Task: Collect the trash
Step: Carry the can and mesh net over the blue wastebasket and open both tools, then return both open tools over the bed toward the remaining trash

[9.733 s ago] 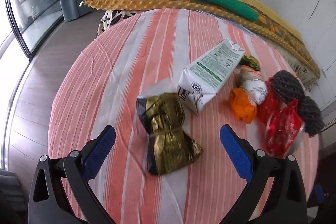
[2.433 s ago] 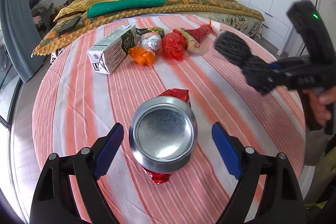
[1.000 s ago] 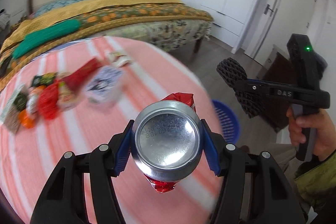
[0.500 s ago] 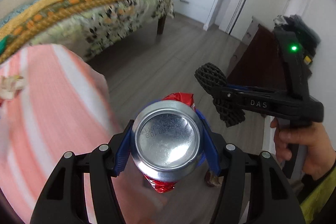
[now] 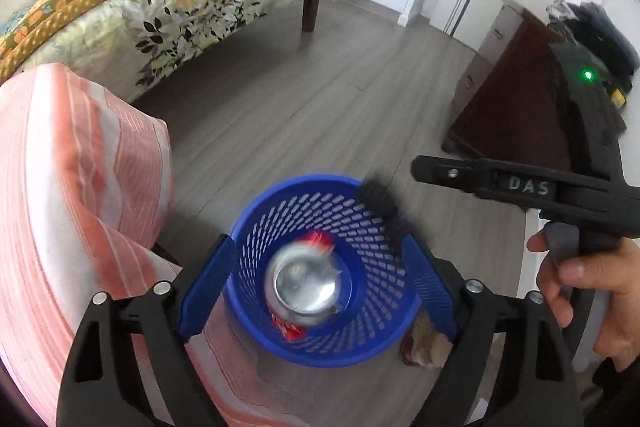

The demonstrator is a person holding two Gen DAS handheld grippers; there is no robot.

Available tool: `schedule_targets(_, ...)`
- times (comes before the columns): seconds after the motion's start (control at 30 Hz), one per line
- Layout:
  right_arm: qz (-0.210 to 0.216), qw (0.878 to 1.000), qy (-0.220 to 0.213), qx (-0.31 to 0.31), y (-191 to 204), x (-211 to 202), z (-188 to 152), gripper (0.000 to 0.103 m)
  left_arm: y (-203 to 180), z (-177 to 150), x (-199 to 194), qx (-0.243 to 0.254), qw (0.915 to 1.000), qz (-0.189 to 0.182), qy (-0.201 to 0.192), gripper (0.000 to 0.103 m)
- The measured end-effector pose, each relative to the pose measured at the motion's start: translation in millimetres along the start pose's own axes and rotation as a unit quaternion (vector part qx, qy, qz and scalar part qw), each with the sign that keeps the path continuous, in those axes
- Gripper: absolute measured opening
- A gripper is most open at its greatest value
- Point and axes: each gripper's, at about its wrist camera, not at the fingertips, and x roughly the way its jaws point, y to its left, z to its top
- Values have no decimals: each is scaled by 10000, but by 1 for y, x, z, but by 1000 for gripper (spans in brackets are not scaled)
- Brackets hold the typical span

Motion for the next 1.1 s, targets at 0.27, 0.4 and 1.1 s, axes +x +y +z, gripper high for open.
schedule_targets(0.27,-262,9947,-897,-423,34,-57,-6,90,5,-9,-85,13,9967,25,-806,96)
schedule_targets(0.4,-358,9880,-1224,-867,73,-70,-25,91,19,-43,-130,28,9950,187,-981,98)
schedule_targets(1.1,410,9305,-515,-3604,353,-10,-197,91,245,-228,-260,-1502,9600,2288,-584,97)
